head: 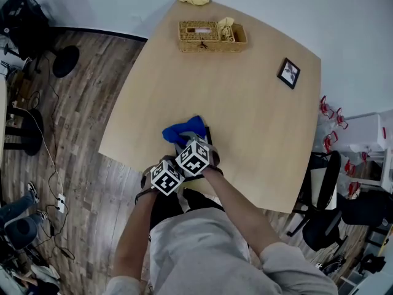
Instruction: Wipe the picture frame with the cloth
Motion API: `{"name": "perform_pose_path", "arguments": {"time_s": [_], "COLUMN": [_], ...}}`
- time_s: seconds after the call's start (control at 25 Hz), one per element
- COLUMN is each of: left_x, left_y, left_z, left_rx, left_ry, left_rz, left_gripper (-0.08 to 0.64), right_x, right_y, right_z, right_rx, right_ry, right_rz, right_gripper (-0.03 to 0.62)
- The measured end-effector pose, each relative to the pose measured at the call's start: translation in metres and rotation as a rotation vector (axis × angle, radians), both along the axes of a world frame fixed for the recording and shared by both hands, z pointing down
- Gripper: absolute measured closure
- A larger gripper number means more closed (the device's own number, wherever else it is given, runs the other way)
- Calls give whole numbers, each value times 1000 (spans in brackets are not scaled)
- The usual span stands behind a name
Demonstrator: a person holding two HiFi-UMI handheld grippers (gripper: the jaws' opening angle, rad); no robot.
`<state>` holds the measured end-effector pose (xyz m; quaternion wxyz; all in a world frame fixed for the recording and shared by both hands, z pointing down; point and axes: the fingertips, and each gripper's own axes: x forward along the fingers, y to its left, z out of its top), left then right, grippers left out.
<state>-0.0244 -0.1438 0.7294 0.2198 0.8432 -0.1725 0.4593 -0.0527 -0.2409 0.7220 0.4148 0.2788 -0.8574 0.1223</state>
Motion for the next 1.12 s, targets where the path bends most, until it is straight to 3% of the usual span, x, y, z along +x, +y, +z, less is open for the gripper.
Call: {"name": "perform_pose_path", "arguments": {"time_s": [0.24, 0.56, 0.92, 1.12], "left_x": [-3, -4, -4, -5], "left_y": [0, 1, 4, 4], "left_z": [0, 1, 0, 1], "left_rx": [3, 11, 13, 28], "left_ry": [11, 14, 24, 16], "left_rz": [-12, -11, -20, -9], "left_gripper": [508, 508, 508, 508], "right_x": [-1, 10, 27, 27], "right_y": [20, 69, 108, 122], "right_z": [5, 7, 7, 5], "right_rx": [-113, -131, -150, -194], "right_ry": [-45, 2, 41, -38], "right_rz": [-104, -229, -104, 5], "right_gripper": [520, 520, 523, 523]}}
